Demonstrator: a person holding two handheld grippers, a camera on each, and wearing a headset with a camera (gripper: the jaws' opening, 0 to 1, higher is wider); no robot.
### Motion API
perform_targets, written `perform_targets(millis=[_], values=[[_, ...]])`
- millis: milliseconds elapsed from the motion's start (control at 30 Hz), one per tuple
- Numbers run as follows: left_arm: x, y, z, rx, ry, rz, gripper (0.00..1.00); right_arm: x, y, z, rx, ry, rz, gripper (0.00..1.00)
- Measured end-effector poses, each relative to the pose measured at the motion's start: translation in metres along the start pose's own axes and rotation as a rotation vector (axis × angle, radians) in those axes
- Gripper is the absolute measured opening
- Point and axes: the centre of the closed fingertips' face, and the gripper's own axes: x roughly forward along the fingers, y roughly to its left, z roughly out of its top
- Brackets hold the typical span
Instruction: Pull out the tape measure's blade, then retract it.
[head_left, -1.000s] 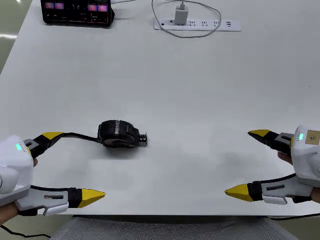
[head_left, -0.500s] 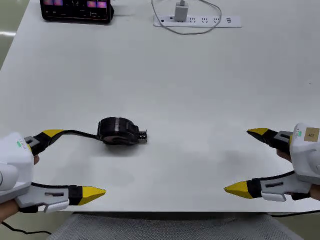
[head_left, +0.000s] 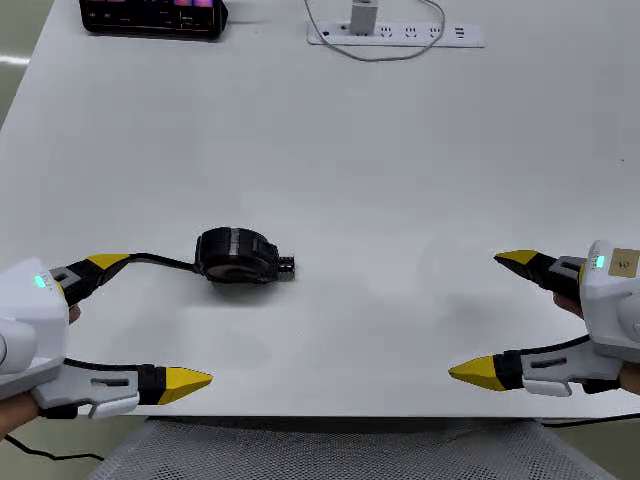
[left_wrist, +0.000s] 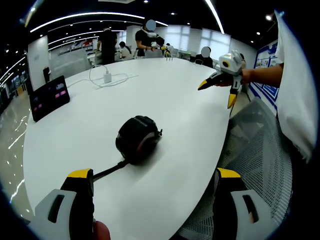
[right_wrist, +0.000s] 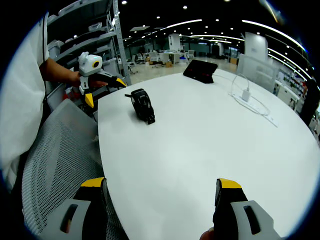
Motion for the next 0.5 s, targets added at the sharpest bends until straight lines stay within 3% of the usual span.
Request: perform_targets(millis=[500], values=[[0.01,0.01,0.01,0.026,-0.011,-0.016,0.99,0.014,-0.005,0.01,-0.019,-0.013,0.025,0.89]])
